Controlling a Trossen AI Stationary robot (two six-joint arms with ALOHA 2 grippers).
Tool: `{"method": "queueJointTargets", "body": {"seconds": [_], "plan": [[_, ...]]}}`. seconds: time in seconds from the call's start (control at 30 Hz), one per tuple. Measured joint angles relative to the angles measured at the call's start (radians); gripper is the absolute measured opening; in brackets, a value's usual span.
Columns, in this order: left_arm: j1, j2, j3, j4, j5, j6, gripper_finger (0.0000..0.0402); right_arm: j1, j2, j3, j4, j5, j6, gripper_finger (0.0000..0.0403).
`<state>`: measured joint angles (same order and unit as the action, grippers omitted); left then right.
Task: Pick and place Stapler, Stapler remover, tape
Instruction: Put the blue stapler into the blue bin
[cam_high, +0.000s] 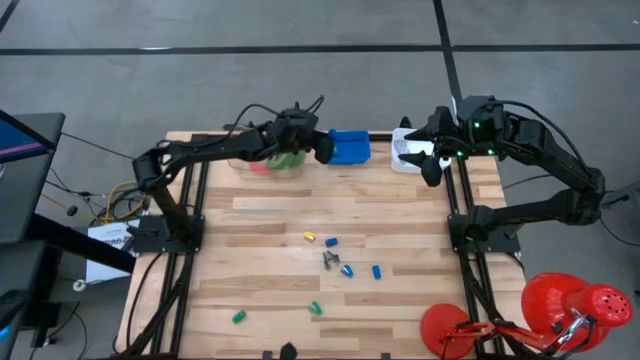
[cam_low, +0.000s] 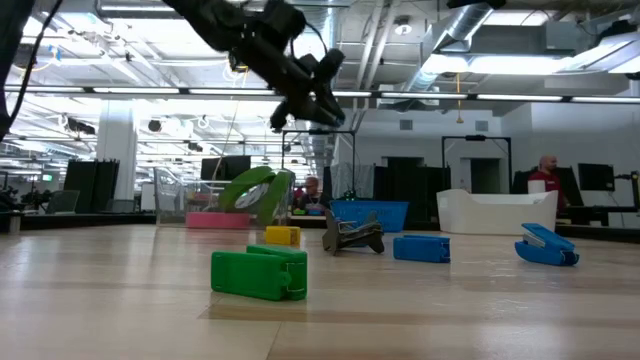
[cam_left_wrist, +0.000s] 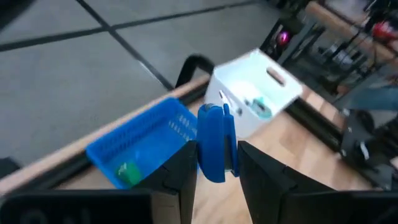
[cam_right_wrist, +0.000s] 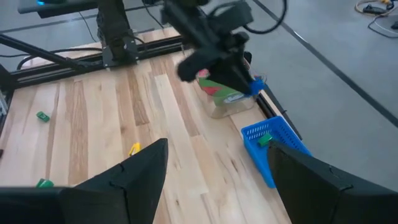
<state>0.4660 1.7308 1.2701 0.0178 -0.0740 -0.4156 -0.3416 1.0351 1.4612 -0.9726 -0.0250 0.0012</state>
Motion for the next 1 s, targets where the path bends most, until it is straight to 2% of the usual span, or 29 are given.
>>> {"method": "queueJointTargets", "body": {"seconds": [0.2, 0.33, 0.5, 1.0], "plan": [[0.06, 0.103, 0.0, 0.197, 0.073, -0.008, 0.0102, 0.0, 0.0, 0.0, 0.0, 0.0, 0.0, 0.0265], [0.077, 0.155, 0.0, 0.261, 0.086, -0.018, 0.0102, 0.0, 0.0, 0.0, 0.0, 0.001, 0.0, 0.0265], [0.079, 0.185, 0.0, 0.27, 0.086, -0.011, 0.0102, 0.0, 0.0, 0.0, 0.0, 0.033, 0.001, 0.0265], [0.077, 0.184, 0.0, 0.298, 0.101, 0.013, 0.0109, 0.0, 0.0, 0.0, 0.0, 0.034, 0.001, 0.0265]]}}
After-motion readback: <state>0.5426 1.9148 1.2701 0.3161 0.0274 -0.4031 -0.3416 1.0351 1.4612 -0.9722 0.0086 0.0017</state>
